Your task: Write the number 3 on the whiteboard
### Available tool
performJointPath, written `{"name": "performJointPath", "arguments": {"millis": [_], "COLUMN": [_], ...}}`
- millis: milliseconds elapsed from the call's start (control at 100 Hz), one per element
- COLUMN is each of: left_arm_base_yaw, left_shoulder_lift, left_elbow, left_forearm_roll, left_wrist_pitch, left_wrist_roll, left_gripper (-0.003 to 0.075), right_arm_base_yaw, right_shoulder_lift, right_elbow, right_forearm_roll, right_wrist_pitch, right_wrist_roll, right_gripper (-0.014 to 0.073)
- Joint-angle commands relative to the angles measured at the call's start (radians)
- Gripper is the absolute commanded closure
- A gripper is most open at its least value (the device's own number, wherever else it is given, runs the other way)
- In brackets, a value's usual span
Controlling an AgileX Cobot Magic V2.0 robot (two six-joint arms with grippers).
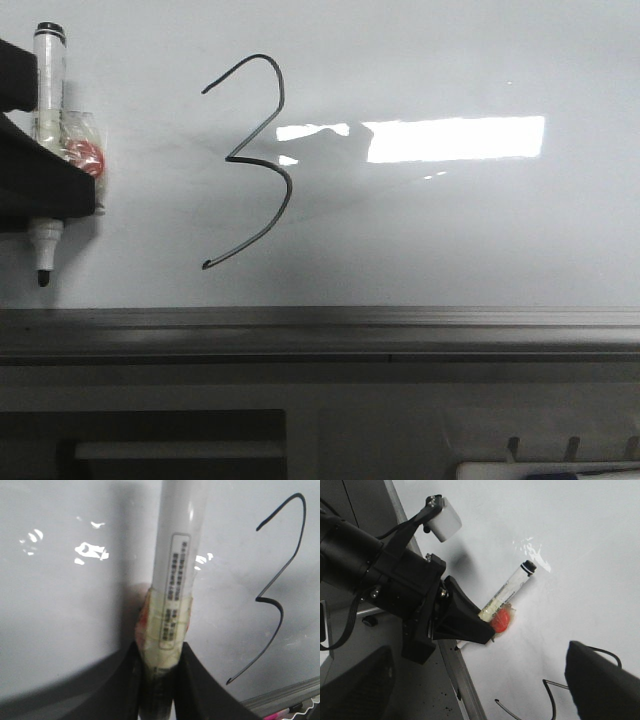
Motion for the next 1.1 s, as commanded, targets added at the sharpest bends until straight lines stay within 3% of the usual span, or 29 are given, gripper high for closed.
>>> {"name": "performJointPath", "arguments": {"millis": [0, 80, 150, 420, 490, 560, 660, 770, 890, 1090], "left_arm_base_yaw": [0.002, 0.002, 0.002, 0.002, 0.002, 0.002, 0.002, 0.002, 0.002, 0.002], "left_shoulder_lift": [-0.008, -0.008, -0.008, -0.063, -0.11, -0.167, -0.263, -0.358, -0.465, -0.598], "left_elbow": [-0.036, -0.036, -0.036, -0.036, -0.036, -0.036, -0.036, -0.036, -0.036, -0.036], "left_forearm_roll": [0.0, 0.0, 0.0, 0.005, 0.009, 0.009, 0.009, 0.009, 0.025, 0.133], "left_wrist_pitch": [-0.061, -0.066, -0.068, -0.056, -0.056, -0.051, -0.032, -0.011, 0.012, 0.054], "left_wrist_roll": [-0.008, -0.008, -0.008, -0.008, -0.001, 0.031, 0.078, 0.126, 0.206, 0.234], "left_gripper": [0.0575, 0.0447, 0.0395, 0.0392, 0.0392, 0.0396, 0.0438, 0.0547, 0.0741, 0.0741], "right_arm_base_yaw": [-0.005, -0.005, -0.005, -0.005, -0.005, -0.005, -0.005, -0.005, -0.005, -0.005], "right_shoulder_lift": [-0.031, -0.031, -0.031, -0.035, -0.04, -0.048, -0.066, -0.1, -0.182, -0.415], "right_elbow": [-0.028, -0.028, -0.028, -0.028, -0.028, -0.028, -0.026, -0.009, 0.074, 0.339], "right_forearm_roll": [0.013, 0.013, 0.013, 0.013, 0.013, 0.013, 0.0, 0.001, 0.001, 0.001], "right_wrist_pitch": [-0.061, -0.061, -0.061, -0.047, -0.038, -0.028, -0.013, -0.026, -0.13, -0.404], "right_wrist_roll": [0.002, 0.002, 0.002, 0.03, 0.05, 0.05, 0.05, 0.05, 0.05, 0.05], "right_gripper": [-0.0023, -0.0023, -0.0023, -0.0006, 0.0089, 0.0318, 0.0665, 0.065, 0.065, 0.065]}}
